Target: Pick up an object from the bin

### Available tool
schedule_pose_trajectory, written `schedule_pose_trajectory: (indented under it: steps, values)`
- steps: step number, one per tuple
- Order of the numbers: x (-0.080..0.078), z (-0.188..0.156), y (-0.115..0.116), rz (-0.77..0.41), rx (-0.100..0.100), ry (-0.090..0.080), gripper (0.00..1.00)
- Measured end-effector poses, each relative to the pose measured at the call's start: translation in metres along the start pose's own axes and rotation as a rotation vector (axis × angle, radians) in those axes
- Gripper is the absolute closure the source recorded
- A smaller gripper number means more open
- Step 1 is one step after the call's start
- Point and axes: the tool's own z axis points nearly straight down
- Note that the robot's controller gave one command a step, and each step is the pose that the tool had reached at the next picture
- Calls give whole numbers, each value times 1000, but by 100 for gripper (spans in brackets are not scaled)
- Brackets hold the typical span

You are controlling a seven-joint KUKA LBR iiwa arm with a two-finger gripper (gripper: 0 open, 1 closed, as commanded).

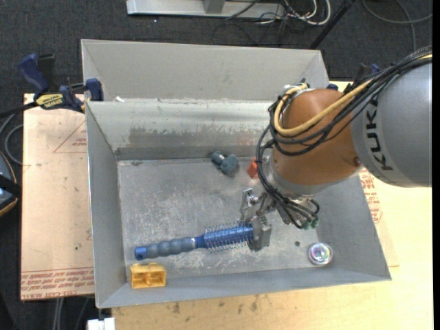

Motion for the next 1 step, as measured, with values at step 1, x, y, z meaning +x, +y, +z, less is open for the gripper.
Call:
schedule_pose_trajectory:
  steps: [1]
  values:
    - [0, 0, 0, 0, 0, 0, 100]
